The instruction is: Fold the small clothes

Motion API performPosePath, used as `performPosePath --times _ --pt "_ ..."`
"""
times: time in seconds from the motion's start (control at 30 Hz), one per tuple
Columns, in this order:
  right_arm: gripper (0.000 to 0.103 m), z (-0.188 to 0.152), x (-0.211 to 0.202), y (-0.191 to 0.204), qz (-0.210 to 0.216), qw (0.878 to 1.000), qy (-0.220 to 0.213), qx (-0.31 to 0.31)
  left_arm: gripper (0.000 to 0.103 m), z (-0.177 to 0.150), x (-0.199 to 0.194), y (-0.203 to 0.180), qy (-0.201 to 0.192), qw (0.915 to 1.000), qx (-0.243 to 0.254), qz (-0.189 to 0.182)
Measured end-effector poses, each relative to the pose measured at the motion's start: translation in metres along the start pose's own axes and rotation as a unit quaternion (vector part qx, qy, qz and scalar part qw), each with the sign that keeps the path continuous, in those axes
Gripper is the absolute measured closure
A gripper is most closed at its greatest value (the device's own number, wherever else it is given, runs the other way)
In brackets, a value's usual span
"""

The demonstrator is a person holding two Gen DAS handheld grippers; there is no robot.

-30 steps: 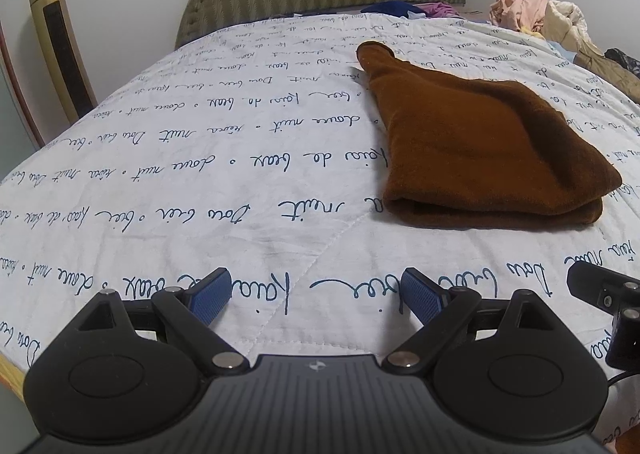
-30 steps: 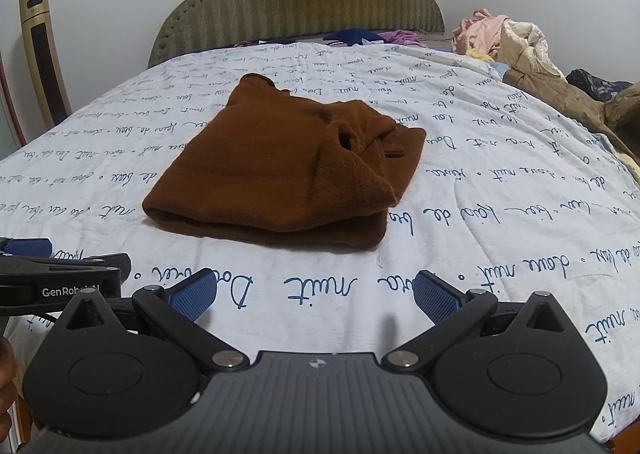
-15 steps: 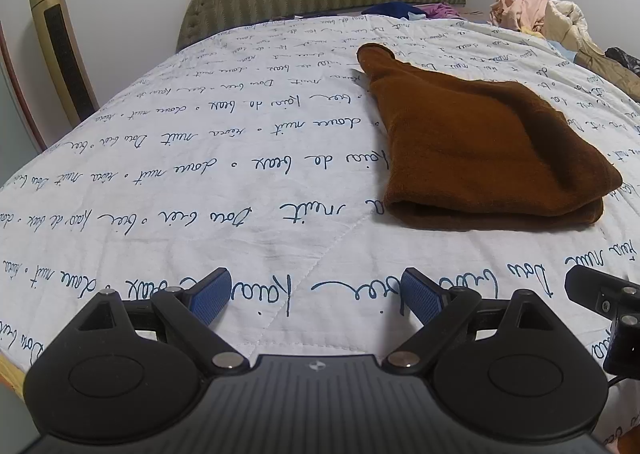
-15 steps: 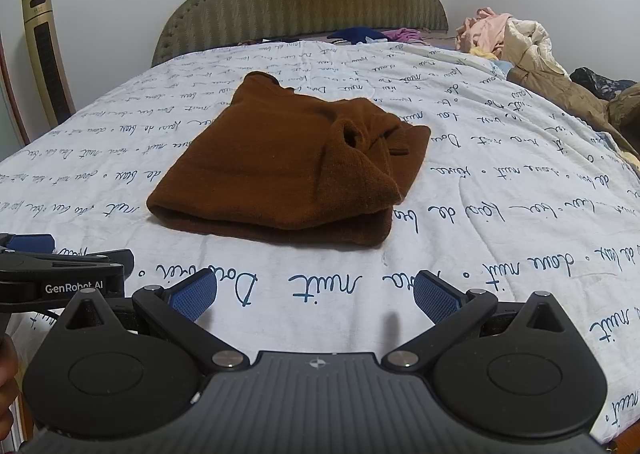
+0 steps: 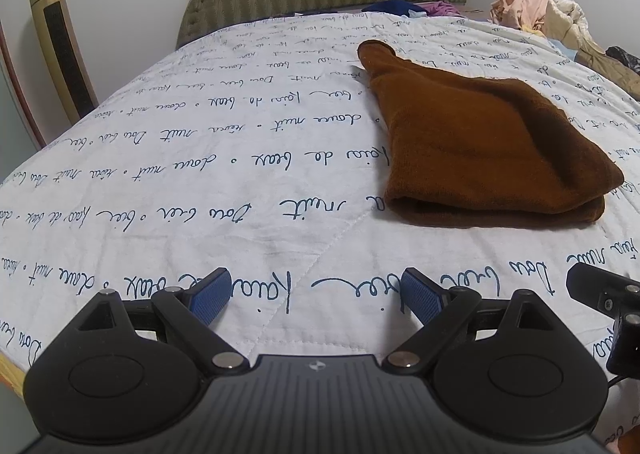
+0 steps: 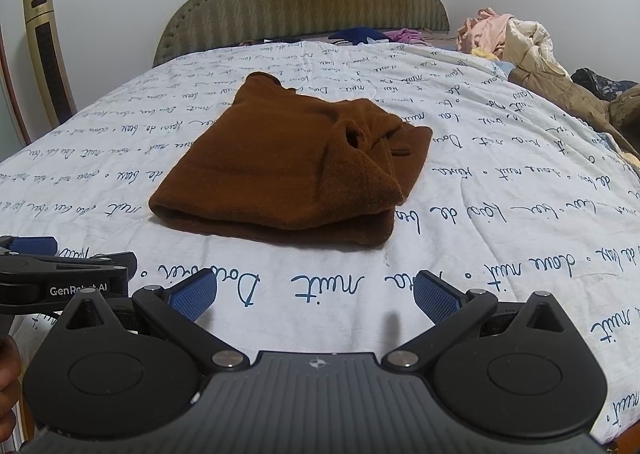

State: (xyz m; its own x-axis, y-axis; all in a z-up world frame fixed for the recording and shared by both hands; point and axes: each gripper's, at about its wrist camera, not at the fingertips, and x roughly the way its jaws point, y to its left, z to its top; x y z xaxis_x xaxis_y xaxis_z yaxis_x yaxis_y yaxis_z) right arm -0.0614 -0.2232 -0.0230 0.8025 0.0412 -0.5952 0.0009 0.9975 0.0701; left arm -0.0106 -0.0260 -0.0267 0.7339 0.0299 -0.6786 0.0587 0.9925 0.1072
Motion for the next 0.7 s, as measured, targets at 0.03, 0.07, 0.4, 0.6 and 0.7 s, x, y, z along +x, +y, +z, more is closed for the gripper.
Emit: performPosePath --times 0.03,0.07,0.4,0.6,0.7 --pt "0.000 0.0000 0.0000 0.0001 0.000 1.000 0.000 0.000 0.011 0.0000 -0.0001 0.0000 0.000 1.0000 0.000 0.000" --pt "0.000 0.0000 0.0000 0.0001 0.000 1.000 0.000 0.000 0.011 0.0000 -0.0002 0.0002 0.000 1.0000 0.000 -0.001" --pt "0.000 0.0000 -0.0004 0.0004 0.000 1.000 0.000 0.000 0.010 0.0001 -0.0005 -0.0002 0.000 1.0000 0.001 0.000" --pt "0.000 0.0008 0.0001 0.0012 0.002 1.000 0.002 -0.001 0.011 0.0002 -0.0006 -0.0026 0.000 1.0000 0.005 0.000" --pt "0.000 0.0009 -0.0003 0.0019 0.003 1.000 0.002 -0.002 0.010 0.0001 -0.0006 -0.0029 0.001 1.0000 0.005 0.000"
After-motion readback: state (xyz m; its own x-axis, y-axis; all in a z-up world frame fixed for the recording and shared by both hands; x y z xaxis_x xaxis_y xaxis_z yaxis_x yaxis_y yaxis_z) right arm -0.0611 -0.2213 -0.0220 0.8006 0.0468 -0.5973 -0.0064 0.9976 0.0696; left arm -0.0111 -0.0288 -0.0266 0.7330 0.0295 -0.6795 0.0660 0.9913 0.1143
